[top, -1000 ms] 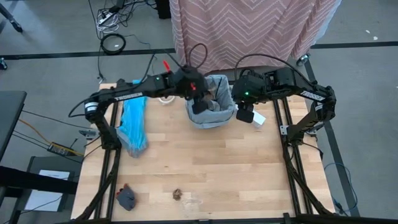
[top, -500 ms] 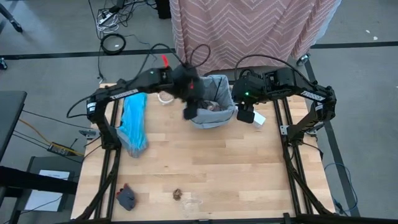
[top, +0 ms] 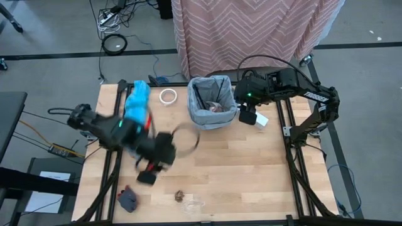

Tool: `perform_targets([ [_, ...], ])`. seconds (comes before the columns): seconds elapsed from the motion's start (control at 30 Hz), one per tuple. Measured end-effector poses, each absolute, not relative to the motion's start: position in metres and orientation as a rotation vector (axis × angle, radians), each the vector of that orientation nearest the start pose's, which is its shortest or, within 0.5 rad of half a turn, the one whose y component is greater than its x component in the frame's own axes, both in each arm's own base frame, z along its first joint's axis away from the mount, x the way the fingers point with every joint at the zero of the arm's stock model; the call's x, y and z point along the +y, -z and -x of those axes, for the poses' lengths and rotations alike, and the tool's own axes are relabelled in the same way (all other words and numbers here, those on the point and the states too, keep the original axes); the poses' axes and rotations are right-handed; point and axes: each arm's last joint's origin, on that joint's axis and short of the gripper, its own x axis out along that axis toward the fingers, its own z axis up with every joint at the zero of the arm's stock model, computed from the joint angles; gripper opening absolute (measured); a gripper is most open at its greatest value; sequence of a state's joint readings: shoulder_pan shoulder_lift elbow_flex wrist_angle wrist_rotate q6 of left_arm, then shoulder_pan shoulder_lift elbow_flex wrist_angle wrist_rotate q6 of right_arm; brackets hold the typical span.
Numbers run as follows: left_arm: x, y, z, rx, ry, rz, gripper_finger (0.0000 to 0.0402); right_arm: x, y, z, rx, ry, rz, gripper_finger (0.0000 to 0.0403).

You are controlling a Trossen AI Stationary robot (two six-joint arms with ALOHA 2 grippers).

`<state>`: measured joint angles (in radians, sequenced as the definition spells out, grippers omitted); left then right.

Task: Place trash/remove bag and relplace
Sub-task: Put the brown napkin into the trash bin

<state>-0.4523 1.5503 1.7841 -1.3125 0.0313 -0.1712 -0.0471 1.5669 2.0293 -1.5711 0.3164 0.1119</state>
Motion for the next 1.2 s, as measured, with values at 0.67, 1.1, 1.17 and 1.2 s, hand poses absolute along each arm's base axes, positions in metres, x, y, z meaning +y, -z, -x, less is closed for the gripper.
perform_targets([
  [0.67, -0.183, -0.2, -0.256, 0.845, 0.275, 0.357, 0.0118, -0.017, -0.444, -0.254, 1.093, 0.299, 0.015, 0.0267],
  [1.1, -0.192, -0.158, -0.27, 0.861, 0.216, 0.353, 0.0118, -0.011, -0.444, -0.254, 1.094, 0.261, -0.001, 0.0283],
  [1.17, -0.193, -0.15, -0.27, 0.885, 0.206, 0.352, 0.0118, -0.011, -0.444, -0.254, 1.094, 0.255, -0.003, 0.0281],
  [1.2, -0.194, -0.146, -0.27, 0.905, 0.205, 0.353, 0.0118, -0.01, -0.444, -0.254, 1.095, 0.253, -0.003, 0.0281],
])
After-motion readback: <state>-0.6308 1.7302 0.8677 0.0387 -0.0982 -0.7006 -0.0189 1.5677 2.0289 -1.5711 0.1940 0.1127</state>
